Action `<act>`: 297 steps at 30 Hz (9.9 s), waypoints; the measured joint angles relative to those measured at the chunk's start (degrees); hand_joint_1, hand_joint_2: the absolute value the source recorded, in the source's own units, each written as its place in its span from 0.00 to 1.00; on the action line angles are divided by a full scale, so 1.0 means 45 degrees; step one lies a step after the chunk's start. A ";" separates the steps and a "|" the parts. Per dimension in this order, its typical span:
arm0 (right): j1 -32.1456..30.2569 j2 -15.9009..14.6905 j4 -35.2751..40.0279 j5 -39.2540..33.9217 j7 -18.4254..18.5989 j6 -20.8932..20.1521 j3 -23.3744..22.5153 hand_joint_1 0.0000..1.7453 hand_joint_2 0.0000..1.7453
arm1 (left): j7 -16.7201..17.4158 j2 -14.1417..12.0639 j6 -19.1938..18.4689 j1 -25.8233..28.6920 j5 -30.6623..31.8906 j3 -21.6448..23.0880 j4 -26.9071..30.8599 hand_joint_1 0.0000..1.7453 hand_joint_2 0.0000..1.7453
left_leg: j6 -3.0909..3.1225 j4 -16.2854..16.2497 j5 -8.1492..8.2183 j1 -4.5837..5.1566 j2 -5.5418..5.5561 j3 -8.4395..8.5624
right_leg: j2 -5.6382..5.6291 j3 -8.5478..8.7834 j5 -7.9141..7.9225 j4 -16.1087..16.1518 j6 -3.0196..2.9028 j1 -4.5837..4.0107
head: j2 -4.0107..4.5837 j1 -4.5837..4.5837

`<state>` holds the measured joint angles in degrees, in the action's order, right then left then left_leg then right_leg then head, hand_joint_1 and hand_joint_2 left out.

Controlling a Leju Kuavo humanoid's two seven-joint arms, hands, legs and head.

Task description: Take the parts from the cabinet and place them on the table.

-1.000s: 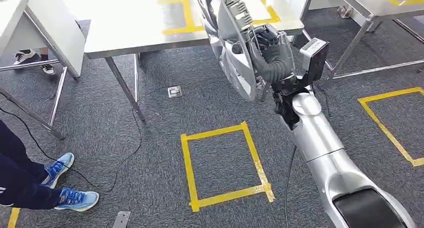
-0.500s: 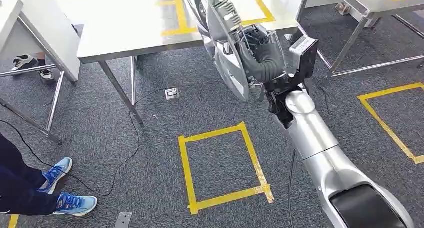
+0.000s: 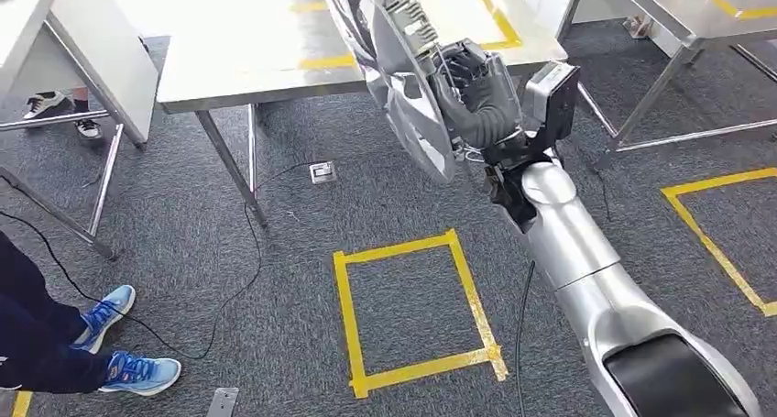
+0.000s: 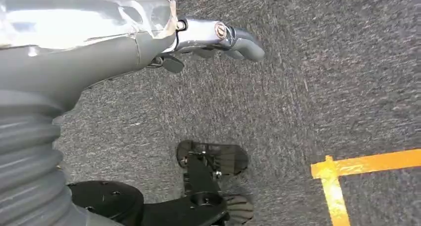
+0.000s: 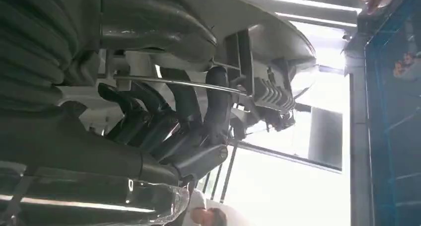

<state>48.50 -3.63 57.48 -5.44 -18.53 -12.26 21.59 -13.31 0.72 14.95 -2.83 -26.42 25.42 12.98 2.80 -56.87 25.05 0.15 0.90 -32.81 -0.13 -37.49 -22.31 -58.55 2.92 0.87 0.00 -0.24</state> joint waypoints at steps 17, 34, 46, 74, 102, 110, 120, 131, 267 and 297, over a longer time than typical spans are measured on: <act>0.0035 0.0218 -0.0073 -0.0088 -0.0005 0.0000 0.0228 1.00 1.00 | -0.0010 -0.0019 0.0019 0.0087 0.0019 -0.0092 -0.0019 0.00 1.00 | -0.0476 -0.0389 -0.0608 -0.0048 -0.0158 -0.0707 | -0.0144 0.1403 -0.0949 0.0484 -0.0421 -0.0008 | 0.0000 -0.0043; -0.0022 0.0097 -0.0097 -0.0097 0.0034 0.0044 0.0223 1.00 1.00 | -0.0005 0.0073 -0.0034 0.0159 0.0180 -0.0117 -0.0019 0.00 1.00 | -0.0253 0.0119 0.0830 0.0034 0.0029 0.0826 | 0.0001 -0.0139 0.0419 0.0545 -0.0445 -0.0122 | 0.0000 -0.0020; -0.0443 -0.0102 -0.0150 -0.0097 0.0087 0.0228 0.0199 1.00 1.00 | 0.0048 -0.0014 -0.0107 0.0149 0.0427 -0.0117 -0.0019 0.00 1.00 | -0.0178 -0.0322 -0.0636 -0.0021 -0.0108 -0.0834 | -0.0196 0.1382 -0.0696 0.0613 -0.0776 -0.0202 | 0.0000 -0.0034; -0.0230 -0.0209 -0.0223 -0.0146 0.0010 0.0418 -0.0112 1.00 1.00 | 0.0223 -0.0155 -0.0398 0.0022 0.0787 -0.0097 -0.0010 0.00 1.00 | -0.0475 -0.3540 0.1939 -0.0132 -0.0138 -0.2010 | -0.0206 0.1148 -0.0652 0.0502 -0.0693 -0.0102 | 0.0000 -0.0029; 0.0007 -0.0423 0.0078 -0.0049 -0.0005 0.0578 -0.0350 1.00 1.00 | 0.0515 -0.0180 -0.0554 -0.0152 0.1316 0.0058 0.0024 0.00 1.00 | -0.0258 -0.3197 0.1204 0.0104 0.0007 -0.1698 | -0.0034 0.0652 -0.0226 0.0618 -0.0745 0.0061 | 0.0000 -0.0078; -0.0049 -0.0321 0.0121 -0.0039 -0.0004 0.0554 -0.0330 1.00 1.00 | 0.0525 -0.0190 -0.0558 -0.0149 0.1335 0.0063 0.0024 0.00 1.00 | -0.0268 -0.0076 -0.0969 0.0018 -0.0253 -0.1219 | -0.0131 0.1785 -0.1143 0.0713 -0.0414 0.0042 | 0.0000 -0.0034; -0.0186 -0.0296 0.0219 -0.0019 0.0029 0.0491 -0.0330 1.00 1.00 | 0.0568 -0.0131 -0.0549 -0.0155 0.1355 0.0068 0.0039 0.00 1.00 | 0.0309 0.0356 -0.0413 0.0084 0.0014 -0.0237 | -0.0064 -0.1119 -0.2223 -0.3300 -0.0178 0.0004 | 0.0000 -0.0015; -0.0330 -0.0258 0.0170 -0.0029 0.0010 0.0491 -0.0311 1.00 1.00 | 0.0593 -0.0054 -0.0539 -0.0098 0.1418 0.0078 0.0073 0.00 1.00 | -0.0173 -0.0956 0.0954 0.0168 0.0074 -0.0117 | -0.0003 0.0697 0.0175 0.1124 -0.0800 -0.0050 | 0.0000 -0.0078; 0.2561 0.2764 -0.8816 1.4061 0.6227 0.3720 0.6572 0.00 0.00 | 0.1044 0.0335 0.0937 0.0180 0.2259 0.0209 0.0053 0.00 0.00 | -0.0427 -0.0014 -0.0376 -0.0171 0.0033 -0.0490 | -0.0016 0.0832 -0.0354 0.0638 -0.0095 0.0120 | 0.0000 -0.0049; -0.4007 -0.0165 1.0715 -0.4357 0.1127 0.2273 -0.3978 0.00 0.00 | -0.1588 0.0209 0.0690 0.0457 0.1734 -0.0539 -0.0049 0.00 0.00 | -0.0401 -0.0016 -0.0354 -0.0163 0.0042 -0.0489 | 0.0004 0.0825 -0.0360 0.0648 -0.0094 0.0122 | 0.0000 -0.0049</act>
<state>30.47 -4.37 105.70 -25.05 -13.46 -2.03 3.69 -20.46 1.66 18.05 -0.77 -18.62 22.99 12.76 0.99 -56.94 23.45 -0.58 1.09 -35.01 -0.11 -33.77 -23.93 -55.63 2.50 1.42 0.00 -0.46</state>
